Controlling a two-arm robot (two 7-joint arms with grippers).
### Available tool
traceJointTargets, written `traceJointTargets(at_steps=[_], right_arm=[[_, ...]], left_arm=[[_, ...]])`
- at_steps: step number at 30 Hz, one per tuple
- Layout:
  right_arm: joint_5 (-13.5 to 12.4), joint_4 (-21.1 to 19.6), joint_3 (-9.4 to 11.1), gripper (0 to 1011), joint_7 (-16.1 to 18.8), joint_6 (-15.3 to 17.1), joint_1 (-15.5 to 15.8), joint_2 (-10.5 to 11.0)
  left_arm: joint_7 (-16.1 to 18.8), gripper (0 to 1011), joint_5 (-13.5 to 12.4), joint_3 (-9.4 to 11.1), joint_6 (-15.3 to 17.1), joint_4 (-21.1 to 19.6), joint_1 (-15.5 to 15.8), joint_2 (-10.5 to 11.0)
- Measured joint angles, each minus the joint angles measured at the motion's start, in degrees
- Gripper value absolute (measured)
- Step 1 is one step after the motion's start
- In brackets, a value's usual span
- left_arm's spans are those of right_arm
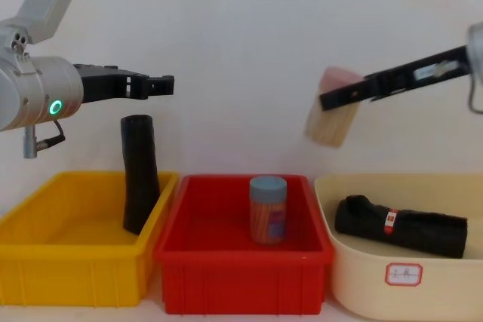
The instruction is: Pick up the garbage bag with the one hand and transfer it to the other hand.
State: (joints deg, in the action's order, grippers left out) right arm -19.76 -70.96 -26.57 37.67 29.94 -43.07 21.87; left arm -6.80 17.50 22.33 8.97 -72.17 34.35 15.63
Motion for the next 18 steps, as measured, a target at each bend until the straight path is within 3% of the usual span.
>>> traceJointTargets(at_steps=[5,18], right_arm=[[-1.5,-4.3,3.3,647,-1.8,1.6,2.4,2.7],[-3.1,-10.6,7.6,647,-5.7,4.8,9.6,8.3]], left_arm=[[0.0,1002,0.0,0.0,0.0,0.0,0.0,0.0],[0.0,1002,0.0,0.0,0.0,0.0,0.0,0.0]])
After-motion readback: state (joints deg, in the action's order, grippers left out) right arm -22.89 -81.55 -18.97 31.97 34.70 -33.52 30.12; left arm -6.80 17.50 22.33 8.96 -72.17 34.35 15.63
